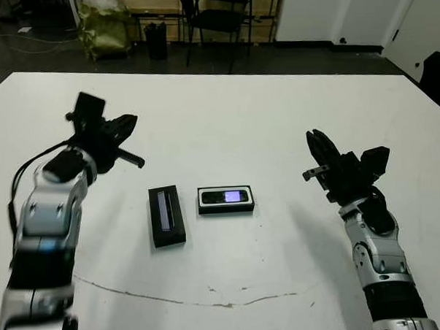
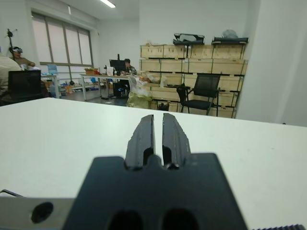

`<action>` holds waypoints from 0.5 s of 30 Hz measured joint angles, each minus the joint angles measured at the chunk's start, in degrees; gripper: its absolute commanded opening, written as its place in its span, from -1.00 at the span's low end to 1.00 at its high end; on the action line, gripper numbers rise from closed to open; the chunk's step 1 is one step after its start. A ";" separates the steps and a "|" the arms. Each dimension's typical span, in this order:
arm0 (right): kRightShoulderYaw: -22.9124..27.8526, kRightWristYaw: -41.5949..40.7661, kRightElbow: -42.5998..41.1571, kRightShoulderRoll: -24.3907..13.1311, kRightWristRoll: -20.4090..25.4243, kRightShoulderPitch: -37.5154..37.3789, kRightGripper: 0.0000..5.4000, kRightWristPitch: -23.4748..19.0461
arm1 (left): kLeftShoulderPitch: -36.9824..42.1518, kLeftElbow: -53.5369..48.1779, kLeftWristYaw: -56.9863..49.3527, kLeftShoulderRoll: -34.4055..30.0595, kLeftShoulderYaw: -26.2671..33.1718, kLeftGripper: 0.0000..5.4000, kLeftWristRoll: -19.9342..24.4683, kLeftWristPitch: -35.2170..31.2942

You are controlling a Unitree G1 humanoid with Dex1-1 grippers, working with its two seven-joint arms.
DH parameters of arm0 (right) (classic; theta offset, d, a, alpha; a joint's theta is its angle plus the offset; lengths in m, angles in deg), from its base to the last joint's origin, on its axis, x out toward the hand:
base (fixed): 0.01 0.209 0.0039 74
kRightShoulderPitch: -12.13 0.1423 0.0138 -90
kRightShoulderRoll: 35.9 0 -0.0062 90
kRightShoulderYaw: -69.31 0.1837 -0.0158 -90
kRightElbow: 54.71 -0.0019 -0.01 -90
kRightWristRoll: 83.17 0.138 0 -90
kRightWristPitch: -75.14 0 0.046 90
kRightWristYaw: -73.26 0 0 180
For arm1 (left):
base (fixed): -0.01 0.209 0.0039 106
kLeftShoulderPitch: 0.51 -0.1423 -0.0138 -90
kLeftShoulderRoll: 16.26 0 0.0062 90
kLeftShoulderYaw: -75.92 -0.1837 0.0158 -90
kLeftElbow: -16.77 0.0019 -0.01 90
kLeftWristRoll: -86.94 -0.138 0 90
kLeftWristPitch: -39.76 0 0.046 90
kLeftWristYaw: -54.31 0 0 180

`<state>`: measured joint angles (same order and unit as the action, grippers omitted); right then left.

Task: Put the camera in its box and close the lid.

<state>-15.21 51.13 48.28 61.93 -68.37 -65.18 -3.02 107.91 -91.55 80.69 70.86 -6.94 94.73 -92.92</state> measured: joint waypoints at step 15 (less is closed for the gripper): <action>-0.17 0.61 -0.78 -0.03 -0.68 -0.18 -1.00 -1.78 | 11.69 -0.39 23.98 -21.94 -9.76 -1.00 10.38 -1.53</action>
<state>-15.38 51.74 47.50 61.91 -69.05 -65.36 -4.80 119.60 -91.94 104.66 48.92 -16.69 105.11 -94.45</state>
